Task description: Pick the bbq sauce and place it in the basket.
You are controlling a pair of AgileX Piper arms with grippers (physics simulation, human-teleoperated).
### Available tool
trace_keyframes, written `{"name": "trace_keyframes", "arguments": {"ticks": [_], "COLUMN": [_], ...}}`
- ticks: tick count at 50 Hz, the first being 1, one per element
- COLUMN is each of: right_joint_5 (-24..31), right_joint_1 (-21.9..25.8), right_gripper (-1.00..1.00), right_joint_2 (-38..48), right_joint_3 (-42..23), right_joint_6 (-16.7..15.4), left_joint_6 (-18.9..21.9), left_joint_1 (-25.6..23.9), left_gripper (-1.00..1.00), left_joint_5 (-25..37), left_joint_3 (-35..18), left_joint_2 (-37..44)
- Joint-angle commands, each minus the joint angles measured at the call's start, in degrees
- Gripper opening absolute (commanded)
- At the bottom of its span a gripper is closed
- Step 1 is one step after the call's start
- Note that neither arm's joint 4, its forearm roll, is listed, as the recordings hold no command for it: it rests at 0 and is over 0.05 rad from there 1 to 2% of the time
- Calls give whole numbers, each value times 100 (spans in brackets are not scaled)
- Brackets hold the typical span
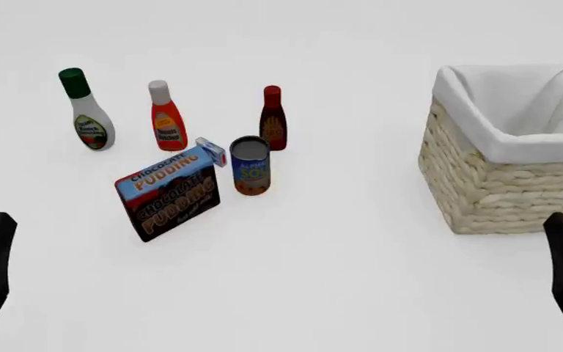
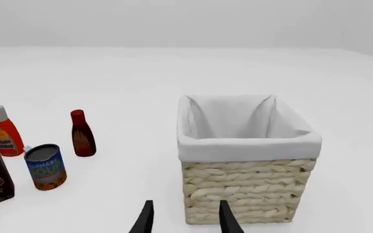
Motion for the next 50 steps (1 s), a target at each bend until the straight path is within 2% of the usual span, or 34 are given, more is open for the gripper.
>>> {"name": "trace_keyframes", "arguments": {"ticks": [1, 7, 13, 22, 23, 25, 27, 35, 37, 38, 43, 50], "right_joint_5": [-74, 15, 94, 393, 395, 460, 599, 845, 935, 942, 1098, 1189], "right_joint_1": [99, 236, 285, 525, 582, 644, 742, 1064, 1219, 1181, 1225, 1438], "right_gripper": [100, 100, 100, 100, 100, 100, 100, 100, 100, 100, 100, 100], "right_joint_2": [197, 556, 995, 1692, 1732, 1899, 2061, 2764, 2929, 3035, 3629, 4185], "right_joint_3": [-160, -649, -1119, -1946, -1983, -2175, -2425, -3097, -3279, -3379, -3879, -4451], "right_joint_6": [-45, -124, -524, -512, -720, -867, -710, -865, -695, -748, -526, -671], "left_joint_6": [0, 1, -1, 0, 0, -1, 1, 1, 0, -1, -1, 1], "left_joint_1": [-1, 0, -1, 1, 0, 2, 1, 2, 1, 0, 1, 0], "left_gripper": [100, 100, 100, 100, 100, 100, 100, 100, 100, 100, 100, 100], "left_joint_5": [-1, 0, -1, -1, -1, -1, -1, 0, -1, -1, -1, -1], "left_joint_3": [-2, -2, -2, -2, -2, -2, -2, -2, -2, -2, -2, -2], "left_joint_2": [3, 4, 3, 3, 3, 3, 3, 4, 3, 2, 3, 3]}}
